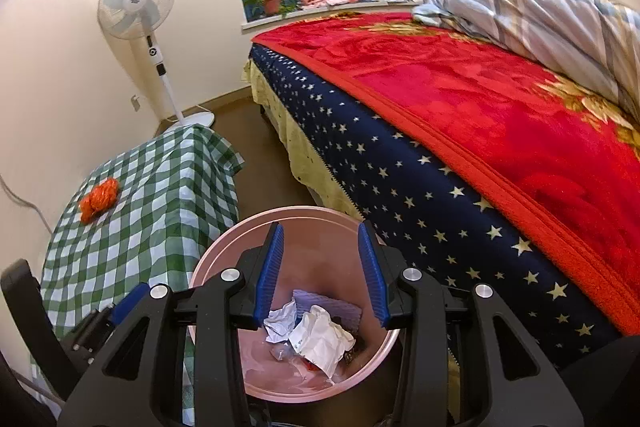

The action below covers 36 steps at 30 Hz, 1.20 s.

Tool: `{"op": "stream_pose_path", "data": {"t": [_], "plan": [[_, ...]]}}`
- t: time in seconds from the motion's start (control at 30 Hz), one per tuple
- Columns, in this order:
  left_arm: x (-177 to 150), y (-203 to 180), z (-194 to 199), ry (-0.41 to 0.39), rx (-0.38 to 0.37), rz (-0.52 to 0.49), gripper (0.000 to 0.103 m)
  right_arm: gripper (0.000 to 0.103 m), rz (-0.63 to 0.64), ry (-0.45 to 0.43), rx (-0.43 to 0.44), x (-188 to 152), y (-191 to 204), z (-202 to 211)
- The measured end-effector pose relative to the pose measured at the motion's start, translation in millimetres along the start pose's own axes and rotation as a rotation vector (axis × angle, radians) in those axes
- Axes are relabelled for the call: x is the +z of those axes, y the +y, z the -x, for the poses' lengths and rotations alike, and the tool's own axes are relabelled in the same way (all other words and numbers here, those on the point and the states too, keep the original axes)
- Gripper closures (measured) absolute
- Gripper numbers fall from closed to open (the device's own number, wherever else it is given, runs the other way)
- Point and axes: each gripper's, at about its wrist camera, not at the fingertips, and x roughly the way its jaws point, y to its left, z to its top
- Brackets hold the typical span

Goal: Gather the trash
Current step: 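Open the right tool over the pink bin while the left tool releases the tissue, then move both open tools to the orange plastic bag and black foam pad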

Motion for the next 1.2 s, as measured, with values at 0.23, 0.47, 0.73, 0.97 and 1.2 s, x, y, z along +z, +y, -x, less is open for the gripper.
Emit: {"op": "stream_pose_path", "data": {"t": [0.23,0.47,0.73,0.97,1.2], "plan": [[4,21,14,-0.03,0.032,0.039,0.076,0.063,0.05,-0.014,0.026,-6,14,2],[8,45,27,-0.061,0.071,0.078,0.076,0.063,0.083,-0.032,0.065,-9,25,5],[10,79,40,-0.112,0.157,0.143,0.076,0.063,0.119,-0.06,0.152,-12,49,6],[12,120,49,-0.162,0.265,0.22,0.076,0.063,0.133,-0.062,0.229,-13,73,0],[17,161,59,-0.212,0.395,0.292,0.076,0.063,0.175,-0.064,0.326,-1,114,-5]]}}
